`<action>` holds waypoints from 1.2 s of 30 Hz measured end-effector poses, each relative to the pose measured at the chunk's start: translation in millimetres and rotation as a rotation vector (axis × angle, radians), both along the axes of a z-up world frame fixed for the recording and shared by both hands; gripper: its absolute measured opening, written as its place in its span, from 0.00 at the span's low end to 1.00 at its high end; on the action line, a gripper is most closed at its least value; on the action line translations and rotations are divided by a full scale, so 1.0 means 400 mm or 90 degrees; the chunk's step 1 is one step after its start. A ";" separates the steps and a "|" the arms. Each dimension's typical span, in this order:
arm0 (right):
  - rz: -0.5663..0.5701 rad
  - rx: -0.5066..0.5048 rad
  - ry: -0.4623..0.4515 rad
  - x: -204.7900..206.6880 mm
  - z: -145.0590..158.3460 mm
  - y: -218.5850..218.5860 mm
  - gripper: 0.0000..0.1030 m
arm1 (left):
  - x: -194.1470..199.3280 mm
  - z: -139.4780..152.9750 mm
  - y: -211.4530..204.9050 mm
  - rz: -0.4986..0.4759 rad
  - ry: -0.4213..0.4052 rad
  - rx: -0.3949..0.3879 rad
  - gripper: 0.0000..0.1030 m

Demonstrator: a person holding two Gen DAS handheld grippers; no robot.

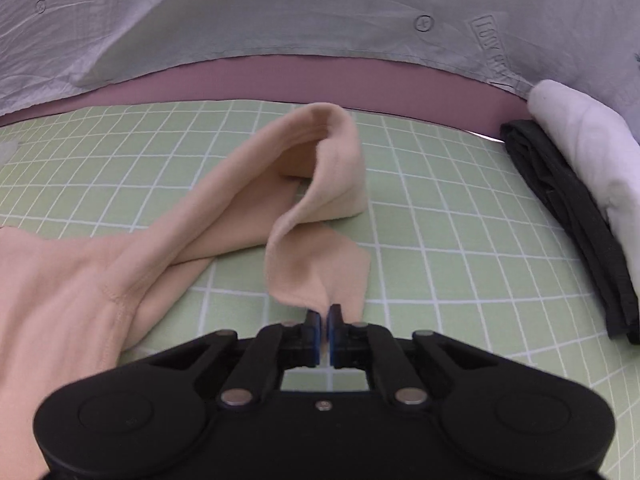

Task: Fold clothes

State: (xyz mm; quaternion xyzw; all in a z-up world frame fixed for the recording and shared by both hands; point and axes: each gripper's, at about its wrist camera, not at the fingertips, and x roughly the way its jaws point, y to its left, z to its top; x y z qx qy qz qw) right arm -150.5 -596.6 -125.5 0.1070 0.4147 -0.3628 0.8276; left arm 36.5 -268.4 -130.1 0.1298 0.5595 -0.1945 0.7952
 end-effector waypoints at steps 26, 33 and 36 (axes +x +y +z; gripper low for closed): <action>-0.311 -0.015 0.059 -0.541 -0.016 0.027 0.15 | -0.038 -0.039 -0.021 0.010 -0.018 0.000 0.96; -0.326 -0.012 -0.027 -0.529 0.039 0.093 0.28 | -0.023 -0.045 -0.022 0.010 -0.005 0.002 0.97; -0.301 -0.024 -0.052 -0.486 0.068 0.110 0.34 | -0.020 -0.039 -0.019 0.010 0.008 -0.001 0.95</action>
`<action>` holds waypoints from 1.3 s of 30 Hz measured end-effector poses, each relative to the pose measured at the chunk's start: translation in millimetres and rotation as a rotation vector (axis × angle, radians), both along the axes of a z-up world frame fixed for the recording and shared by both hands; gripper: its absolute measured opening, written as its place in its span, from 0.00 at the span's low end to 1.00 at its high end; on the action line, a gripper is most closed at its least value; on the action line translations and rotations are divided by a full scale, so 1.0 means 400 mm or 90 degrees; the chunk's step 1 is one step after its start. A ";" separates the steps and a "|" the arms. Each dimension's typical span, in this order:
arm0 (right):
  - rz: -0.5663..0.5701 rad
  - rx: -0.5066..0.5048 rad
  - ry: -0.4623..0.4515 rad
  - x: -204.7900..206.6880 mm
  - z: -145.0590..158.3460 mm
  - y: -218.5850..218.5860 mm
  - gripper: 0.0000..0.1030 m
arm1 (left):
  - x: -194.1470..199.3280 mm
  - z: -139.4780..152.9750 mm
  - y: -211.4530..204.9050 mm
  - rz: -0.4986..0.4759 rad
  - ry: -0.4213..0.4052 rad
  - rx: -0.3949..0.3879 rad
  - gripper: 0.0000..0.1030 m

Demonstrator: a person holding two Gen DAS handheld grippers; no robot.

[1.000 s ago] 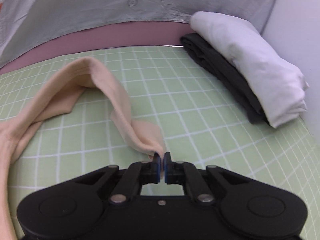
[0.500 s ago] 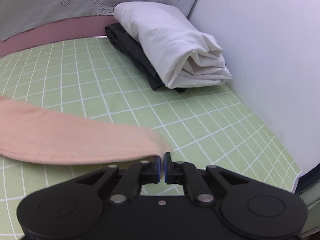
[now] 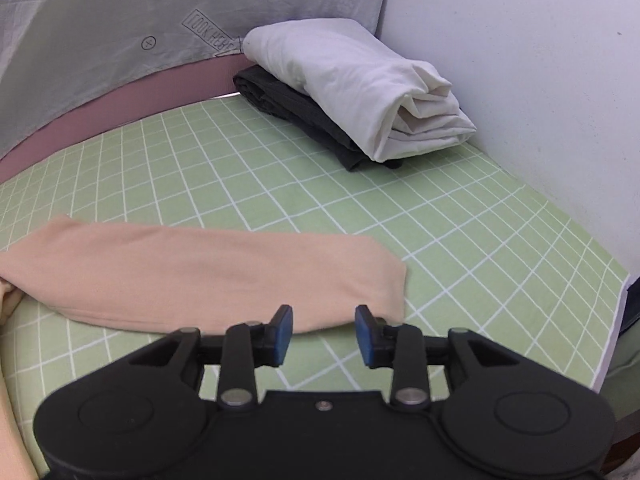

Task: Fold clothes

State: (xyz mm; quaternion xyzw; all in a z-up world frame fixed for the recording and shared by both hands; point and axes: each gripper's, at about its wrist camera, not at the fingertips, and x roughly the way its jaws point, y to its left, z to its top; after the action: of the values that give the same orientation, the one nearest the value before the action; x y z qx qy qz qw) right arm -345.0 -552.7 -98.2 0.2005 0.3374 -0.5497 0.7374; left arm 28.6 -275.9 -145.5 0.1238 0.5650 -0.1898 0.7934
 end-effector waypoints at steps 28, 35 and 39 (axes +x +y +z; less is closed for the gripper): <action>0.208 0.059 -0.002 0.689 -0.057 0.044 0.50 | 0.298 0.033 0.001 0.094 0.140 -0.233 0.66; 0.207 0.059 0.020 0.672 -0.078 0.046 0.53 | 0.329 0.016 0.025 0.151 0.155 -0.292 0.05; 0.212 0.036 0.035 0.653 -0.080 0.060 0.54 | 0.377 0.053 0.045 0.173 0.120 -0.334 0.05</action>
State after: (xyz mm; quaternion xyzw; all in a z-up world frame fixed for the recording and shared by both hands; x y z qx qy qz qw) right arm -83.6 -528.8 -130.3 0.1475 0.4017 -0.4157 0.8026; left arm 179.4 -258.0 -124.2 -0.1798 0.5791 -0.2322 0.7605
